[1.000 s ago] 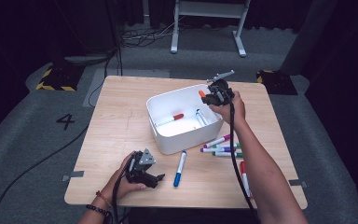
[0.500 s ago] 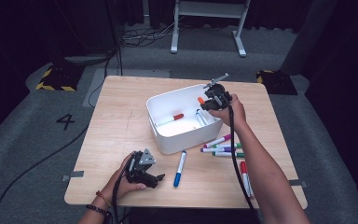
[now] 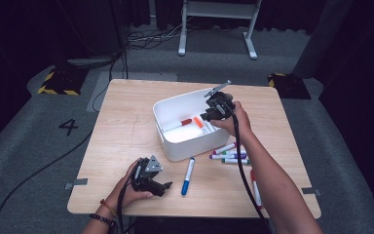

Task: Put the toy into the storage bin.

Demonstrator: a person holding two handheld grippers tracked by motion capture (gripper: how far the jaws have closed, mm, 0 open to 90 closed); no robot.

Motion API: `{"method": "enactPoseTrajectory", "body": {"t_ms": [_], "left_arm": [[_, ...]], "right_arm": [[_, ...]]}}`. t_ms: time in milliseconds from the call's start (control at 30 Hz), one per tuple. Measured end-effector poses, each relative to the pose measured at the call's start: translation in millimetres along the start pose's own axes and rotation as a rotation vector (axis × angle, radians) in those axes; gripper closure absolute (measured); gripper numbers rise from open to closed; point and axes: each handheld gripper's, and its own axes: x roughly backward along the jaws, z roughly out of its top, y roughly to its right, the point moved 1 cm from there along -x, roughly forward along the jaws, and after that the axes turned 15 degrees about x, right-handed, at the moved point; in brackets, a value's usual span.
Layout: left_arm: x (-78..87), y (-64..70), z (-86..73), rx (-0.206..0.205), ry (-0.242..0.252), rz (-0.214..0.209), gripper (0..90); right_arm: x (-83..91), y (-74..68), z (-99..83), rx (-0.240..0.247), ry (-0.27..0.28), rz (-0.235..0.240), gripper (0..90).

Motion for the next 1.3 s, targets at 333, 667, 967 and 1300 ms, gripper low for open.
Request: {"method": "enactPoseTrajectory", "body": {"t_ms": [333, 667, 967, 1300], "left_arm": [[0.3, 0.0, 0.1, -0.001, -0.004, -0.001, 12.3], [0.3, 0.3, 0.1, 0.001, -0.002, 0.0, 12.3], [-0.3, 4.7, -1.0, -0.008, -0.004, -0.019, 12.7], [9.0, -8.4, -6.8, -0.035, -0.012, -0.029, 12.6]], "right_arm": [[25.9, -4.8, -3.6, -0.008, 0.109, -0.001, 57.5], [74.8, -33.0, -28.2, 0.02, 0.247, -0.029, 49.2], [96.2, -81.6, -71.6, 0.056, 0.32, 0.017, 45.7], [41.2, -141.2, -105.6, 0.052, 0.27, 0.109, 38.4]]}}
